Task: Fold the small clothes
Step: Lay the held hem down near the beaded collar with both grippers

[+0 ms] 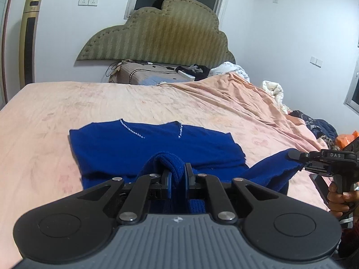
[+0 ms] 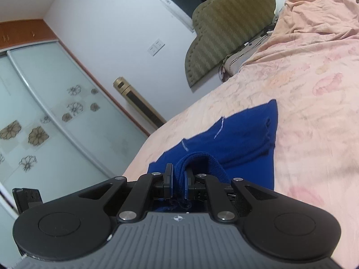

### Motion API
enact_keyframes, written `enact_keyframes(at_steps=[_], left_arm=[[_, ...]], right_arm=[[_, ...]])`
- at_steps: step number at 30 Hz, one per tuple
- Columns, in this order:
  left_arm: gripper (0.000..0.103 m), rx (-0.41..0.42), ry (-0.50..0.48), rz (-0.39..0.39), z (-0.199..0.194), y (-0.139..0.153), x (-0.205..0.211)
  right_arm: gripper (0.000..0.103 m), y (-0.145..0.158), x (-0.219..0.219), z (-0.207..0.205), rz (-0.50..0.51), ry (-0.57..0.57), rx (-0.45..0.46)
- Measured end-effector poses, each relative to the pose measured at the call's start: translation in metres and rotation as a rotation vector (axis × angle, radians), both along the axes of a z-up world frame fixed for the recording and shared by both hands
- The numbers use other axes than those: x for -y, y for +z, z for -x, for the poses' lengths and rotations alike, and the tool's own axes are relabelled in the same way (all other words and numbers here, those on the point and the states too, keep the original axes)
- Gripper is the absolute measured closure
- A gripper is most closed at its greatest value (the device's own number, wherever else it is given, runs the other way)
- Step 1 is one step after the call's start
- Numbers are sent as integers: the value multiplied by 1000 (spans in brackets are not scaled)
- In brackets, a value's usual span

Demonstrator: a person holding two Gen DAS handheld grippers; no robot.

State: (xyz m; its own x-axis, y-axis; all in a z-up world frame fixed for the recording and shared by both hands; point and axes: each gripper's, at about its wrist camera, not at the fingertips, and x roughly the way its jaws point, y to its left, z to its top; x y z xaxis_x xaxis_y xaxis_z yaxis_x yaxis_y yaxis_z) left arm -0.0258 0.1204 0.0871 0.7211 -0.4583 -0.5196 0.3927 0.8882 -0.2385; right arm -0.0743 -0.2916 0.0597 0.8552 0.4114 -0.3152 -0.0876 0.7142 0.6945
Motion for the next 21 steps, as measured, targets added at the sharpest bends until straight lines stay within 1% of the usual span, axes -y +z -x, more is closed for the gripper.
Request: enact_keyframes(at_steps=[8, 16, 21], left_arm=[[93, -1, 30, -29, -41, 8, 5], [93, 16, 44, -82, -85, 14, 13], [93, 11, 40, -151, -113, 8, 22]], right_arm=[[90, 5, 5, -36, 23, -51, 12], [90, -3, 12, -77, 17, -101, -16], [90, -12, 17, -101, 11, -115, -48]])
